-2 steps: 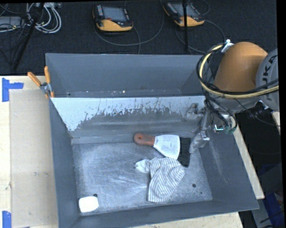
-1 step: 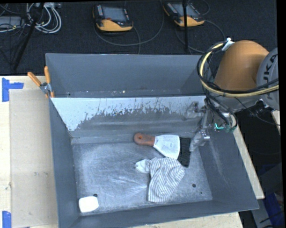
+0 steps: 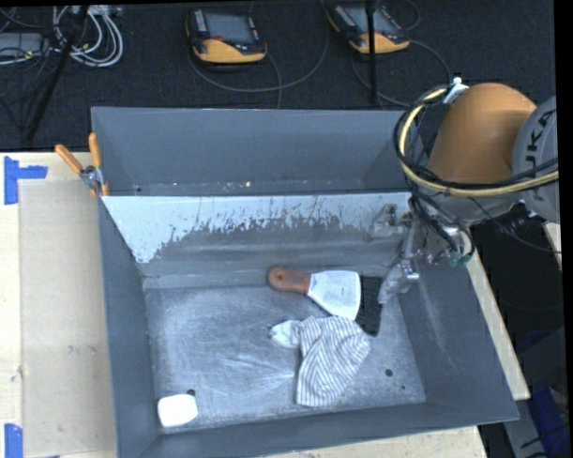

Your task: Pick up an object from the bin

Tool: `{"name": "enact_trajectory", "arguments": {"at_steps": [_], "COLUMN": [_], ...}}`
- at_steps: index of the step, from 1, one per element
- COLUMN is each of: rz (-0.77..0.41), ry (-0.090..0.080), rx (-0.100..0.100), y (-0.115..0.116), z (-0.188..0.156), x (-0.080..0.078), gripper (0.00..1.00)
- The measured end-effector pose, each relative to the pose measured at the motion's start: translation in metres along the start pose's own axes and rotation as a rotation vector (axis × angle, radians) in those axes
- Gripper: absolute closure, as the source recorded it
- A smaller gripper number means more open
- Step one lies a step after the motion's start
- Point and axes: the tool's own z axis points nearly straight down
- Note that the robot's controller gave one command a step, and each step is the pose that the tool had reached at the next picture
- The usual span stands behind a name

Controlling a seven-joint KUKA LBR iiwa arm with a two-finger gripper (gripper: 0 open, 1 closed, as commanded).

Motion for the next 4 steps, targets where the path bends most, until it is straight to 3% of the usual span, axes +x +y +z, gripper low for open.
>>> {"name": "enact_trajectory", "arguments": {"at_steps": [1, 2, 3, 4], "rz": [-0.016, -0.248, -0.248, -0.249], "ry": [0.009, 0.012, 0.012, 0.006], "rx": [-0.001, 0.000, 0.000, -0.002], "y": [0.000, -0.040, -0.040, -0.042], "z": [0.056, 0.099, 0.099, 0.075], "x": [0.004, 0.007, 0.006, 0.003], "gripper": [0.00, 1.00, 1.00, 1.00]}}
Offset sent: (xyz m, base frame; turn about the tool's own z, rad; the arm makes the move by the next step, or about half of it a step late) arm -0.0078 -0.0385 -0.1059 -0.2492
